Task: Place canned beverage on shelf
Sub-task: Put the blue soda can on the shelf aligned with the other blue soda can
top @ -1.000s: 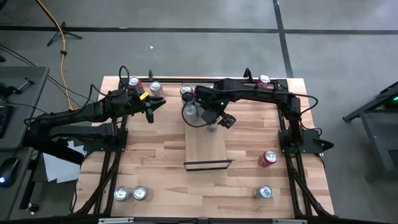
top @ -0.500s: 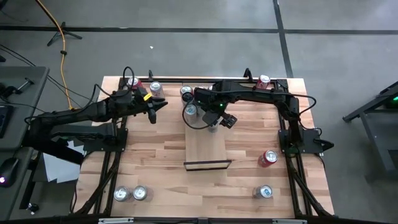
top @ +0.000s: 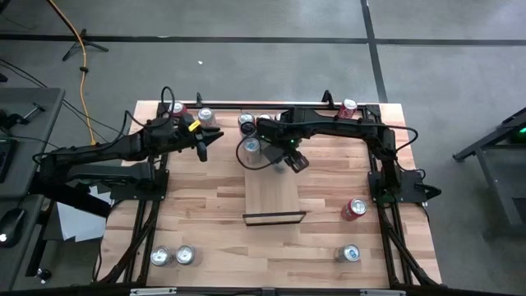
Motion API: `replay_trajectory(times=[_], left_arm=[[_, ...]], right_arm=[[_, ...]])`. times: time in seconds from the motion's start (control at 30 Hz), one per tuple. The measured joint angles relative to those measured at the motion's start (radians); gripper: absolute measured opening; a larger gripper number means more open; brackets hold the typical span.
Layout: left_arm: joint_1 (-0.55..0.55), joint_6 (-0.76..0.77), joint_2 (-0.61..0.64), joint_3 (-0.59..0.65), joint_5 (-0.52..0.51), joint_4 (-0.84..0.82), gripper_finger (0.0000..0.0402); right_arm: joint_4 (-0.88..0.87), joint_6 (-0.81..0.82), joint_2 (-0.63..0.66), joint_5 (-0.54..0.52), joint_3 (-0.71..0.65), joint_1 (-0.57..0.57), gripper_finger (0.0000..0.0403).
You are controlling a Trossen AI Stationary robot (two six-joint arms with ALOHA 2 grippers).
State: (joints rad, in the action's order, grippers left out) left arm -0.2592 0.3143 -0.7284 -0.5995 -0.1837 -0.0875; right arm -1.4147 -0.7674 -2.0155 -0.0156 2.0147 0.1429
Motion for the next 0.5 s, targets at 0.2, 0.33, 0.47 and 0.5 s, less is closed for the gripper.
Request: replay_trajectory(times=[0.2, 0.33, 0.47, 0.5], left_arm=[[0.000, -0.010, 0.001, 0.000, 0.000, 0.031, 0.0053], [0.000, -0.010, 0.001, 0.000, 0.000, 0.033, 0.0053], [0.000, -0.011, 0.001, 0.000, 0.000, 0.034, 0.0053], [0.000, -0.011, 0.001, 0.000, 0.000, 0.034, 0.0053]], right_arm=[[-0.006, 0.398, 0.000, -0.079, 0.000, -0.003, 0.0242], [-0.006, 0.621, 0.000, -0.115, 0.000, -0.001, 0.0251], [-0.003, 0.662, 0.000, -0.113, 0.000, -0.002, 0.0243], [-0.002, 0.660, 0.000, -0.111, 0.000, -0.002, 0.0242]])
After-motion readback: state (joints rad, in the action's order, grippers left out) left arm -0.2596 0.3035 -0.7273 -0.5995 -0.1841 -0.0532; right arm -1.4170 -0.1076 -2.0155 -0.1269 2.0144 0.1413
